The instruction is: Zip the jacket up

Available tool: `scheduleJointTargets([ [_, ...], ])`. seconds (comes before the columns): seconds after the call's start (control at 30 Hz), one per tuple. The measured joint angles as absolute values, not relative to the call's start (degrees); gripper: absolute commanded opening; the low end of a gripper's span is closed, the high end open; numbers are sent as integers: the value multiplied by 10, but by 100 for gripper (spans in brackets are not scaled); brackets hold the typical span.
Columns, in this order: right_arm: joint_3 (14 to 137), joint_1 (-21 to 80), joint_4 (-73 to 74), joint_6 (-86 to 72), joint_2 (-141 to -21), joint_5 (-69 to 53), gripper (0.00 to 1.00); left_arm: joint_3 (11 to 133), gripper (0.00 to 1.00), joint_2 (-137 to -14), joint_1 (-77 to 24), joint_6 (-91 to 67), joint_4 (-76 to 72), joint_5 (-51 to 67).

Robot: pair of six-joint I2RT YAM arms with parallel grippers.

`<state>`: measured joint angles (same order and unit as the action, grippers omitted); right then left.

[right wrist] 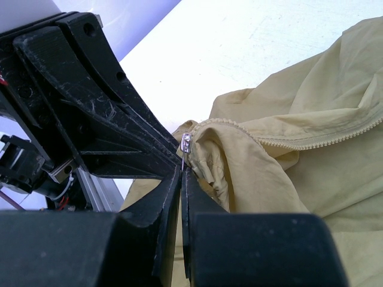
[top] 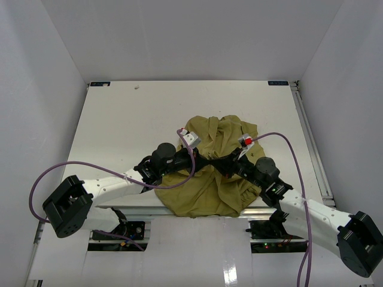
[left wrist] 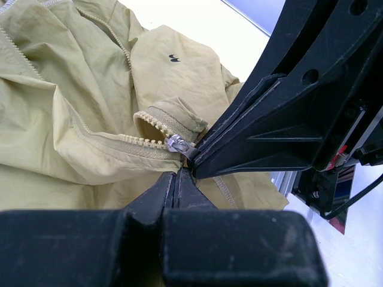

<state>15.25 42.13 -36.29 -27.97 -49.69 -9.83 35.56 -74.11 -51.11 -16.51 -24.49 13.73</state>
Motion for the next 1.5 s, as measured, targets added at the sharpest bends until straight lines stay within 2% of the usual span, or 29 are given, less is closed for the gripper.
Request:
scheduleJointTargets([
  [0.37, 156, 422, -379, -299, -522, -90, 8, 352, 0, -741, -513, -155, -244, 117],
  [0.5, 156, 422, -376, -302, -515, -89, 23, 352, 0, -741, -516, -156, -244, 110],
  [0.6, 156, 422, -377, -308, -494, -88, 24, 352, 0, -741, -519, -158, -234, 109],
  [0.7, 156, 422, -369, -306, -471, -93, 21, 352, 0, -741, -520, -159, -224, 109],
  [0.83, 171, 422, -305, -284, -442, -103, 28, 352, 0, -739, -520, -163, -202, 109],
  [0.97, 197, 422, -215, -252, -400, -95, 31, 352, 0, -728, -520, -166, -177, 110],
  [1.13, 253, 422, -156, -208, -387, -95, 47, 354, 0, -700, -520, -170, -160, 122],
  [1.23, 321, 422, -115, -125, -436, -116, 63, 358, 0, -693, -518, -170, -145, 139],
  [1.37, 411, 422, -53, -1, -525, -127, 65, 360, 0, -692, -513, -171, -125, 161],
  [1.5, 412, 422, -20, 107, -529, -128, 68, 360, 0, -690, -505, -173, -112, 178],
])
